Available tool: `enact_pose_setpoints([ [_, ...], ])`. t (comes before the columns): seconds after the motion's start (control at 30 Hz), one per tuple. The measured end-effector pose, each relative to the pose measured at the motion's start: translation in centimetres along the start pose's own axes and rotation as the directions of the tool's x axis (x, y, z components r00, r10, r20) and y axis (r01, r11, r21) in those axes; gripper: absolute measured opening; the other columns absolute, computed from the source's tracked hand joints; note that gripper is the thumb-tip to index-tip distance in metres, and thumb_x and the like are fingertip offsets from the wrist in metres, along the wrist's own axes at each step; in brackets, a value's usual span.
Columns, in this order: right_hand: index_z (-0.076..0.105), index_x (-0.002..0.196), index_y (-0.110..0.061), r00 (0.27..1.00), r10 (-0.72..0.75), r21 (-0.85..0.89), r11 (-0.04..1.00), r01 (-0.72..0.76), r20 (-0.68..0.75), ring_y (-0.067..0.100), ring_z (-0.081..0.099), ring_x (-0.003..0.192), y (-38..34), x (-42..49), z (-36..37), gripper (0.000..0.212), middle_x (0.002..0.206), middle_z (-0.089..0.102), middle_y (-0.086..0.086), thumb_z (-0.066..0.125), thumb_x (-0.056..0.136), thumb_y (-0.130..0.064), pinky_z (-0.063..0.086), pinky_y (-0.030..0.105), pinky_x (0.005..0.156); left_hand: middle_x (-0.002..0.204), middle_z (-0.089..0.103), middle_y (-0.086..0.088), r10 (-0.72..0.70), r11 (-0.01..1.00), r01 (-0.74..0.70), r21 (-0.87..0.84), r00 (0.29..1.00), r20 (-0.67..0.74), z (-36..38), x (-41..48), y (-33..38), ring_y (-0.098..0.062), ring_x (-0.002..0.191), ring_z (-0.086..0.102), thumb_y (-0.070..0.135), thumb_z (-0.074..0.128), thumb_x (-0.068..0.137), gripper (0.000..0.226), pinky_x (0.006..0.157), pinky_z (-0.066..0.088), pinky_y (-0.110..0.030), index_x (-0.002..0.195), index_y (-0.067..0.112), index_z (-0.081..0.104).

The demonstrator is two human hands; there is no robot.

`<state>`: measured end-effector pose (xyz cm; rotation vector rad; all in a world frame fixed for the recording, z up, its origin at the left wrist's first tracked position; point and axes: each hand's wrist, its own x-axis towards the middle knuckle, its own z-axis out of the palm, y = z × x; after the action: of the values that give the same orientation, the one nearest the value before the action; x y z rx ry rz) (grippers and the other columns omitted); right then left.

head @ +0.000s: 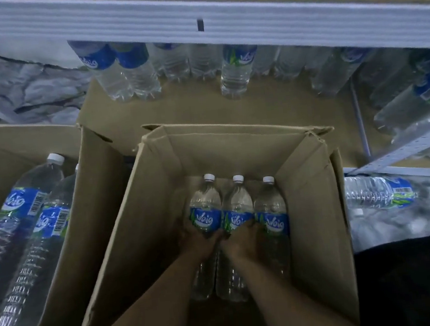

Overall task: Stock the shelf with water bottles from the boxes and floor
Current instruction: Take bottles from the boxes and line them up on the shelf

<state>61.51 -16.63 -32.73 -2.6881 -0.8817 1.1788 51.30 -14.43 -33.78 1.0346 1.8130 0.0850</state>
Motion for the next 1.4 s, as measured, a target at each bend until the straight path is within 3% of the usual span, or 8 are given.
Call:
enact_pose_setpoints([
  [0.23,0.033,0.141,-0.008,0.979,-0.148,-0.127,0.983,0.131,-0.142,0.027,0.044,0.126,1.3,0.2,1.9,0.099,0.139,0.042,0.013,0.072,0.07,-0.066,0.041,0.04,0.105,0.144,0.044,-0.012,0.027,0.999,-0.029,0.043,0.999,0.047,-1.2,2.9,-1.2,-0.028,0.126,0.048,0.029,0.079,0.078,0.094,0.101,0.039,-0.035,0.148,0.01,0.019],
  [0.4,0.029,0.141,-0.01,0.985,-0.129,-0.002,0.992,0.129,-0.112,0.03,0.041,0.128,0.6,-0.1,2.4,0.1,0.139,0.042,0.015,0.082,0.067,-0.051,0.036,0.042,0.106,0.136,0.052,-0.009,0.02,0.999,-0.02,0.037,1.0,0.011,-1.8,3.1,-2.1,-0.028,0.119,0.054,0.038,0.078,0.075,0.087,0.1,0.044,-0.039,0.142,0.016,0.028],
  [0.6,0.011,0.151,-0.003,0.994,-0.091,-0.046,0.995,0.088,-0.066,0.028,0.04,0.129,-0.4,0.4,2.7,0.114,0.142,0.038,0.015,0.079,0.073,-0.049,0.035,0.039,0.107,0.143,0.042,-0.017,0.029,0.998,-0.027,0.058,0.999,-0.039,-1.1,3.2,-3.1,-0.033,0.128,0.046,0.044,0.076,0.077,0.095,0.105,0.041,-0.045,0.147,0.01,0.023],
  [0.73,0.007,0.152,-0.009,0.997,-0.073,0.057,0.996,0.072,0.023,0.032,0.042,0.13,-0.4,0.7,2.3,0.113,0.144,0.038,0.017,0.08,0.074,-0.046,0.039,0.04,0.103,0.155,0.024,-0.013,-0.01,1.0,0.008,0.024,0.997,0.074,-1.7,3.4,-2.9,-0.028,0.141,0.031,0.044,0.08,0.073,0.113,0.113,0.03,-0.036,0.154,0.012,0.008],
  [0.9,-0.006,0.154,-0.022,0.979,-0.035,0.175,0.985,-0.001,0.199,0.036,0.048,0.128,0.0,1.5,1.2,0.126,0.144,0.042,0.015,0.083,0.069,-0.047,0.043,0.045,0.101,0.107,0.064,0.002,0.032,0.996,-0.026,-0.084,0.997,0.071,-2.5,4.3,-3.6,-0.014,0.104,0.063,0.022,0.093,0.059,0.072,0.075,0.046,-0.016,0.121,0.012,0.057],
  [0.97,-0.003,0.153,-0.021,0.973,-0.01,0.186,0.982,-0.034,0.231,0.035,0.047,0.129,0.0,1.9,1.0,0.127,0.146,0.04,0.013,0.085,0.065,-0.049,0.042,0.044,0.101,0.104,0.069,0.001,0.026,0.995,-0.015,-0.096,0.992,0.119,-2.9,4.7,-3.7,-0.01,0.091,0.066,0.021,0.093,0.058,0.061,0.069,0.046,-0.013,0.112,0.012,0.066],
  [1.1,0.025,0.141,-0.011,0.972,0.038,0.251,0.963,-0.098,0.233,0.03,0.053,0.122,0.0,2.2,1.7,0.11,0.137,0.049,0.01,0.091,0.059,-0.043,0.045,0.035,0.092,0.1,0.074,-0.006,0.034,0.978,0.014,-0.208,0.974,0.224,-3.9,4.7,-3.5,-0.004,0.078,0.072,0.005,0.089,0.063,0.05,0.059,0.053,-0.014,0.108,0.006,0.069],
  [1.4,0.023,0.143,-0.02,0.972,0.043,0.215,0.972,-0.093,0.229,0.034,0.06,0.111,0.3,2.3,1.9,0.113,0.128,0.056,0.011,0.088,0.056,-0.053,0.052,0.042,0.089,0.095,0.072,-0.005,0.007,0.983,0.014,-0.183,0.993,0.116,-3.2,3.6,-2.6,-0.007,0.077,0.071,0.003,0.091,0.059,0.051,0.063,0.055,-0.017,0.104,0.007,0.067],
])
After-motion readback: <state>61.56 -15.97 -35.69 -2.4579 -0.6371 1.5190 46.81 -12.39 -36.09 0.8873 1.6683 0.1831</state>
